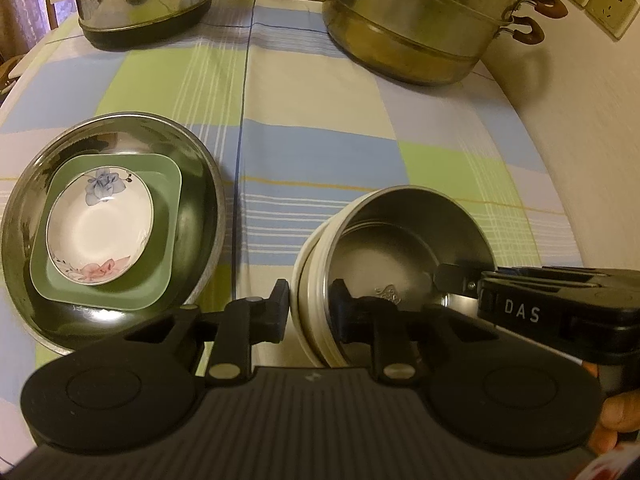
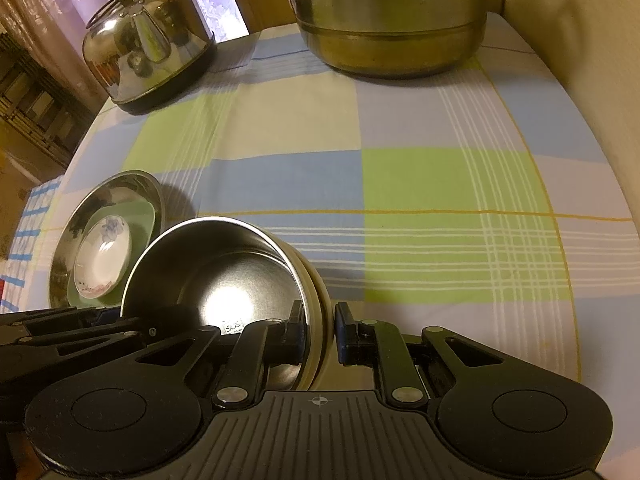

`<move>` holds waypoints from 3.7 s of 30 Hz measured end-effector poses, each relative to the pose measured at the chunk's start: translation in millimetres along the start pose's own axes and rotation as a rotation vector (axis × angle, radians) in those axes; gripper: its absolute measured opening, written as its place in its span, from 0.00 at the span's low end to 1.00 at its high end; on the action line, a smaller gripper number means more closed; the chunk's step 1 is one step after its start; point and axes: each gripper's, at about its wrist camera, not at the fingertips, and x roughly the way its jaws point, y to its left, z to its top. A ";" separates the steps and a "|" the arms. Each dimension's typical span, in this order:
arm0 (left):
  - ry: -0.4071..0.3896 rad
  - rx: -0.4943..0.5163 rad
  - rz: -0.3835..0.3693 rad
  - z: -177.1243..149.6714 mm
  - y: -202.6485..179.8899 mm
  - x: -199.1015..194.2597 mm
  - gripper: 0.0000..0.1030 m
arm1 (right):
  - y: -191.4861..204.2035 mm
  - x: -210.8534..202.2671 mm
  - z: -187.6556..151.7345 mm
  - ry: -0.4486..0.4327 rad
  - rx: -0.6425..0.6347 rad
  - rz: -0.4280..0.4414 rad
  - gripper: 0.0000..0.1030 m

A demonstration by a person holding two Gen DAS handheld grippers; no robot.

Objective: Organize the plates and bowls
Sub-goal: 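Lift the bowl stack and carry it toward the plate stack, then lower the bowl stack onto the floral dish on the plate stack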

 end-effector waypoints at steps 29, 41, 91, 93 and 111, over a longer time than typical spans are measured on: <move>-0.070 0.020 -0.036 11.8 41.6 -53.1 0.20 | 61.6 -31.1 19.8 -0.041 -0.024 -0.021 0.14; -0.115 0.010 0.010 34.2 110.9 -81.5 0.20 | 137.5 -17.1 45.7 -0.051 -0.028 0.025 0.14; 0.045 -0.080 0.031 56.4 202.5 -21.2 0.19 | 202.8 85.8 72.5 0.123 -0.039 0.007 0.14; 0.046 -0.080 0.032 55.9 202.5 -20.2 0.19 | 202.7 87.4 72.1 0.126 -0.038 0.006 0.14; 0.043 -0.075 0.032 56.4 205.4 -13.6 0.19 | 200.8 94.2 72.0 0.136 -0.025 0.009 0.14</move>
